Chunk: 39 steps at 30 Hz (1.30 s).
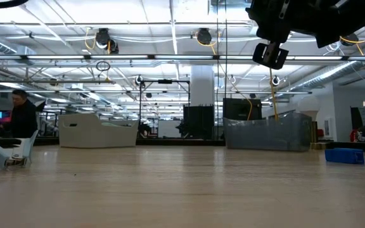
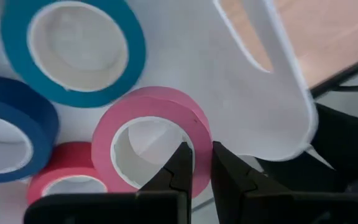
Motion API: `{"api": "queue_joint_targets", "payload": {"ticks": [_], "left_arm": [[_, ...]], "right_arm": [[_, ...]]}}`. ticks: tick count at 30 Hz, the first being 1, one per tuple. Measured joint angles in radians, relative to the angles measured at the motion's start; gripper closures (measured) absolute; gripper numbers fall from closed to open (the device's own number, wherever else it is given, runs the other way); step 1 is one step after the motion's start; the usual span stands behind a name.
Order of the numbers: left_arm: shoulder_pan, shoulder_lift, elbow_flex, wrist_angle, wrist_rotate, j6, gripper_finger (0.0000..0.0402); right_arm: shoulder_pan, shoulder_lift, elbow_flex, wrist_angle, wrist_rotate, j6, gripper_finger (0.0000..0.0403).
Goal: Pick and place Stapler, Stapler remover, tape
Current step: Put the pink tape into the white bin
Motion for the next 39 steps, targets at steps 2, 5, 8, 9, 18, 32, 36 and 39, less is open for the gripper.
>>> {"api": "queue_joint_targets", "payload": {"ticks": [2, 5, 8, 9, 18, 32, 36, 39], "left_arm": [[0.000, 0.008, 0.000, -0.001, 0.002, 0.011, 0.0370], [-0.003, 0.016, -0.001, 0.002, 0.028, 0.015, 0.0370], [-0.017, 0.016, -0.002, -0.002, 0.041, 0.015, 0.0370], [-0.021, 0.016, -0.002, -0.003, 0.042, 0.014, 0.0370], [-0.034, 0.016, -0.002, -0.002, 0.038, -0.006, 0.0370], [-0.033, 0.016, -0.003, -0.007, 0.019, 0.020, 0.0326], [-0.033, 0.016, -0.003, -0.007, 0.020, 0.023, 0.0324], [-0.033, 0.016, -0.003, -0.007, 0.020, 0.018, 0.0323]], "right_arm": [[0.000, 0.000, 0.000, 0.000, 0.000, 0.002, 0.0281], [0.000, 0.000, 0.000, 0.000, 0.000, 0.002, 0.0282], [0.000, 0.000, 0.000, 0.000, 0.000, 0.002, 0.0281], [0.000, 0.000, 0.000, 0.000, 0.000, 0.002, 0.0281], [0.000, 0.000, 0.000, 0.000, 0.000, 0.002, 0.0282], [0.000, 0.000, 0.000, 0.000, 0.000, 0.002, 0.0282], [0.000, 0.000, 0.000, 0.000, 0.000, 0.002, 0.0281], [0.000, 0.000, -0.001, 0.000, 0.000, 0.002, 0.0282]]}}
